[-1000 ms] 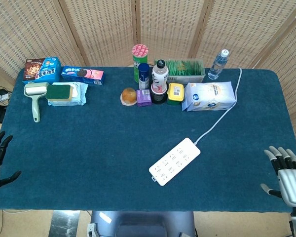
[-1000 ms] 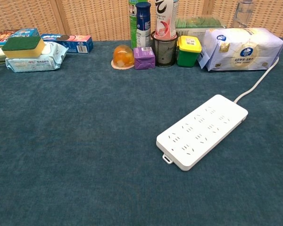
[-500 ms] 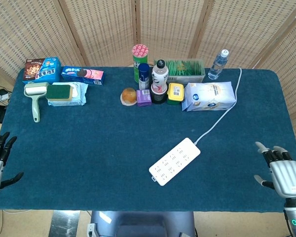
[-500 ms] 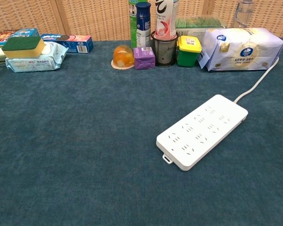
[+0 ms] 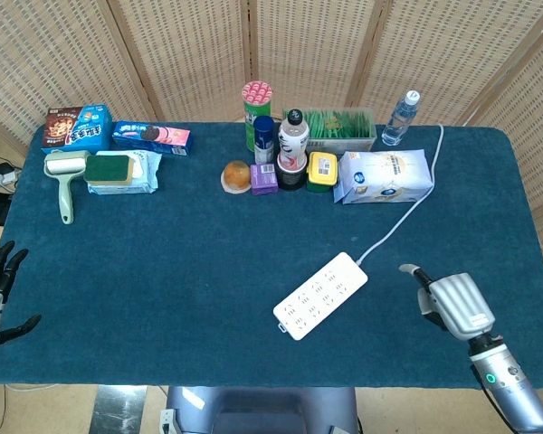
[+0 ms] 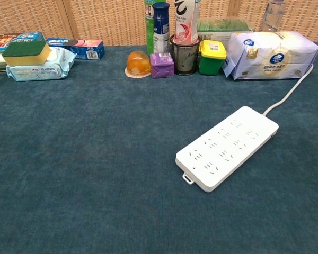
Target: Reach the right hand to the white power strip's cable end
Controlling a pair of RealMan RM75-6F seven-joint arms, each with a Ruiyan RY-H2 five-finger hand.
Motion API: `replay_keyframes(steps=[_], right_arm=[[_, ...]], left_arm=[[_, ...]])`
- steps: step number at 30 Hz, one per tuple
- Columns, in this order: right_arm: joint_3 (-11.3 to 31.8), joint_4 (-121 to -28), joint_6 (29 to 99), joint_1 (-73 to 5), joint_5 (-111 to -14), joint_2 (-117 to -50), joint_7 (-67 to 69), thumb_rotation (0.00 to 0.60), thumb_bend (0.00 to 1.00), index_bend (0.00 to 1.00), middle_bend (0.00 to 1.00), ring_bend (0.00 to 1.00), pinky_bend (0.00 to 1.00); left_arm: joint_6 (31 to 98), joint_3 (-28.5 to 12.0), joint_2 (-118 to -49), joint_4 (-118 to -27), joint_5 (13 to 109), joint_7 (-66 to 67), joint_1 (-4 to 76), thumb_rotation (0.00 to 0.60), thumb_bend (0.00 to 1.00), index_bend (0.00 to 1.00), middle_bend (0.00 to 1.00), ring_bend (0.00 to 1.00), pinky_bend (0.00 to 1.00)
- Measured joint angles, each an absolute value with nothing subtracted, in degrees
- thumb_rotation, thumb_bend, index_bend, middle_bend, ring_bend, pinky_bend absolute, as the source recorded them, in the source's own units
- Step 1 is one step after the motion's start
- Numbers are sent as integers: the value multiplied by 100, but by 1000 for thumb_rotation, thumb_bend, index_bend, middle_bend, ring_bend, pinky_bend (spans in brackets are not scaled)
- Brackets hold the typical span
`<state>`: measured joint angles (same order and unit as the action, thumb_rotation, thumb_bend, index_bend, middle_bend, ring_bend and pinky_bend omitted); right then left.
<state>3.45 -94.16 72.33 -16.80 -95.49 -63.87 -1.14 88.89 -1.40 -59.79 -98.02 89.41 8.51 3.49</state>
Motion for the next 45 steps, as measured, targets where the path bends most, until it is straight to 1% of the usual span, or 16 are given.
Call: replay_keyframes(steps=[2,8,15,30,45], right_arm=[[345,-9517,7008,-1828,-9550,-6380,-136,600,852,279,884,1000,1000],[384,-9773,6394,-2267,-9412,-6442,-393,600,857,280,884,1000,1000],[460,-9859,5785,-2632,-8920,-6700,-927,600,856,284,884,1000,1000],[490,-9685,5233,-3089,-8243,-7315,-1616,600,862,289,884,1000,1000],[521,-9332,5041,-3382,-7615,-7672,-2070,600,861,291,884,1000,1000]], left_arm=[[8886,-125,-5946,-9833,8960,859,344,600,117,0,0,0,63],[8875,-99,-5877,-9927,9035,878,348,600,115,0,0,0,63],[8786,-62,-5894,-9988,9113,936,392,600,116,0,0,0,63],[8671,-65,-5970,-10042,9066,1041,445,600,115,0,0,0,63],[8753,-46,-5939,-10145,9128,1146,404,600,115,0,0,0,63]])
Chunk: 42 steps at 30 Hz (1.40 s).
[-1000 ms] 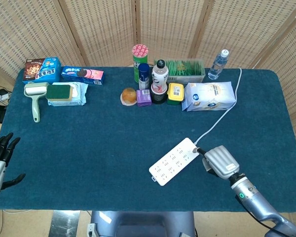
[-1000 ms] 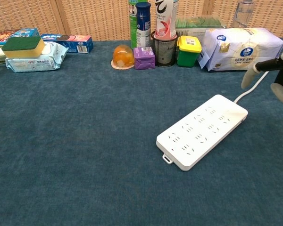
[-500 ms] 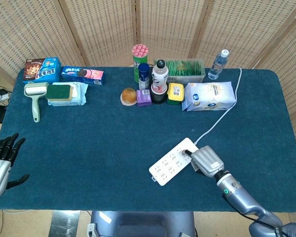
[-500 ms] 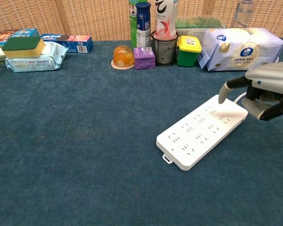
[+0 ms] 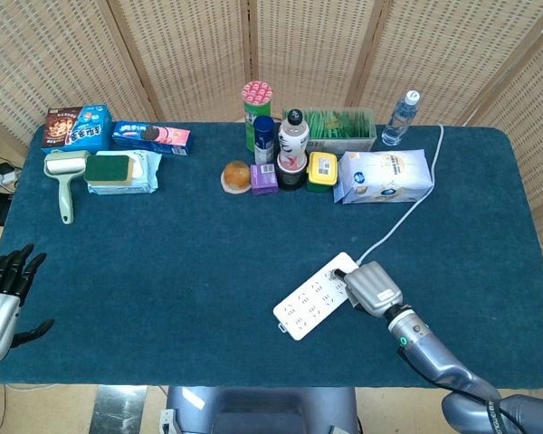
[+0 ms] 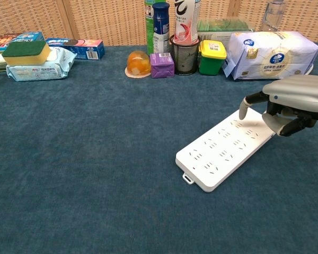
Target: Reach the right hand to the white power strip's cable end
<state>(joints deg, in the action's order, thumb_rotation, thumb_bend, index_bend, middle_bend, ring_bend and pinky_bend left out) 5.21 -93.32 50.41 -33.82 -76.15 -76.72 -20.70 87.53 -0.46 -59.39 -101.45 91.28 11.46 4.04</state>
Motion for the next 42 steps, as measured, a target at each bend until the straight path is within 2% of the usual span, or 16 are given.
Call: replay_keyframes(steps=[42], right_arm=[[299,-8769,4975,-3566,-7311,-7758,-1835,600,861,299,884,1000,1000]], left_arm=[[8888,-65,-5847,-10336,9153,1224,319,600,115,0,0,0,63]])
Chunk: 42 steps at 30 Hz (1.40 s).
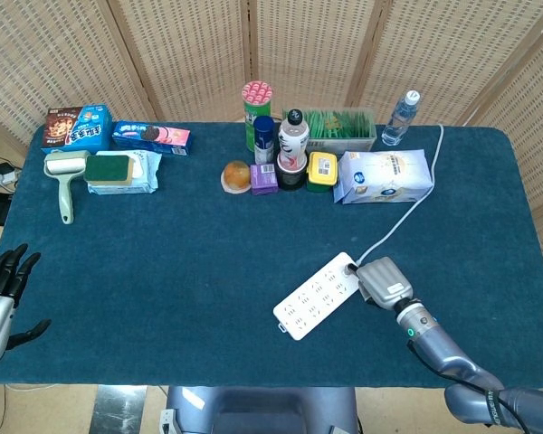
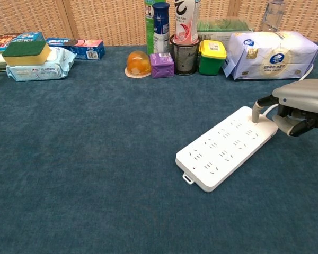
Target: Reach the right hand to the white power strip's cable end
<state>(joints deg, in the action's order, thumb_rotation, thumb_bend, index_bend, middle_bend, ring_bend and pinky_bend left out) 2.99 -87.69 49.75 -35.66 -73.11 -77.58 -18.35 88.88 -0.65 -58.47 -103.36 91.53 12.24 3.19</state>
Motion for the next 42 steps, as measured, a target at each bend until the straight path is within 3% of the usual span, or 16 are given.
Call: replay_keyframes(steps=[24,36,39,42], right_arm=[[285,-8811,5202,-3603,-7218,-7840,-2204,600,862,302,884,1000,1000],[584,-9777,6032,-3469,-7656,-7123,-2053,600,846,300,865,998,1000],[620,-9904,6356,-3348,-7885,-6926,-1896,600,670,237,709,870,933],[616,-9990,6699,-3162,-8121,-6684,-1604,600,318,160,433,544,709]], left_arm=[[8893,-96,-5833,-10299,9112,1155,311,600,116,0,0,0,63],[8921,-117,-5832,-10251,9089,1051,298,600,116,0,0,0,63],[8925,-113,-5837,-10235,9083,1006,290,600,116,0,0,0,63],[8936,-107,-5846,-10212,9082,937,278,600,115,0,0,0,63]])
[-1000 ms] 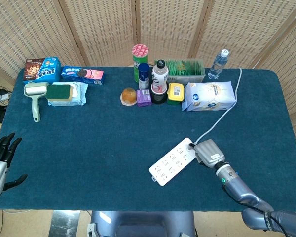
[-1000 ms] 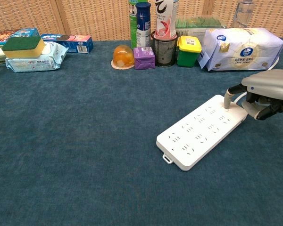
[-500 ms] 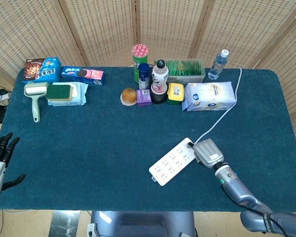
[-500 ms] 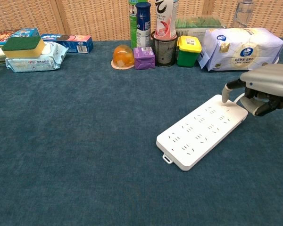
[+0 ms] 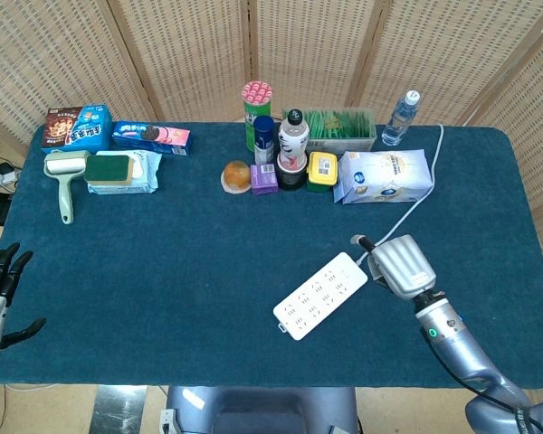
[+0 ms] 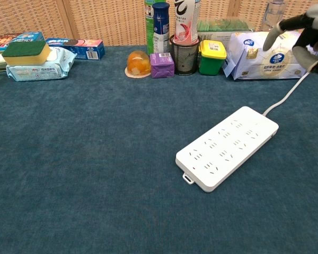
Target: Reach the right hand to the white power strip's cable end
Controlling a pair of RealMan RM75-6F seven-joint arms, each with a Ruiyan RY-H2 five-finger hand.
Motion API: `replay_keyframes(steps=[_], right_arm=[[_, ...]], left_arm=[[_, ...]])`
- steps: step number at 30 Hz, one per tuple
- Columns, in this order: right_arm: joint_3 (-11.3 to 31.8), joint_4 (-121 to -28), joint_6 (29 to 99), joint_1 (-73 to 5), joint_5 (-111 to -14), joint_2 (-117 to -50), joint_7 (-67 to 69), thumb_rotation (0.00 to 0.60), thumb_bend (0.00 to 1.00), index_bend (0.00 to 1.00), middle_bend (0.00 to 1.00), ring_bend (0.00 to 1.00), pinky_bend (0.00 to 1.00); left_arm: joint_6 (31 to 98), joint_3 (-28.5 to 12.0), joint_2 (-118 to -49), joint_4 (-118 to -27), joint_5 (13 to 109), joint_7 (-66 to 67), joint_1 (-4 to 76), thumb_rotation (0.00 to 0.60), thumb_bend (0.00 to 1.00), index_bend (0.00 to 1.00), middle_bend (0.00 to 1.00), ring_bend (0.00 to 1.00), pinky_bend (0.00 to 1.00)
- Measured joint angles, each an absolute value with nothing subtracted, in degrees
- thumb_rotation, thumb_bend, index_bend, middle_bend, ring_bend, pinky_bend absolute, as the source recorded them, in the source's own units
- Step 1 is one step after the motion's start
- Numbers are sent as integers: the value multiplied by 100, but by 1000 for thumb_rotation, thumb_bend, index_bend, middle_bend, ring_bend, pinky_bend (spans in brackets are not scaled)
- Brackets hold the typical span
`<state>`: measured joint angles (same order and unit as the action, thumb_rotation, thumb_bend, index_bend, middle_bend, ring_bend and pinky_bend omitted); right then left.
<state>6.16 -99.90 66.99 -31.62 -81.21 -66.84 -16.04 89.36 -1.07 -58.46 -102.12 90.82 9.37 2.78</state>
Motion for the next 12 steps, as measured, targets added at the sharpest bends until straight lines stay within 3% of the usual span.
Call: replay_keyframes(steps=[2,5,12], right_arm=[[597,-10015,6919,-3033,-8275,-6545,-1384,600,101,144,248,310,543],[530,-9980,7315,-2810,-8543,-6340,-897,600,0,125,107,135,362],[287,-9467,7865,-2278,-9056,-6036,310,600,0,115,40,47,151]], left_arm=[[8951,-100,-5855,-10191,9095,886,269,600,115,0,0,0,63],[8995,-77,-5901,-10121,9143,821,243,600,115,0,0,0,63],[9021,15,-6038,-9867,9217,616,182,600,116,0,0,0,63]])
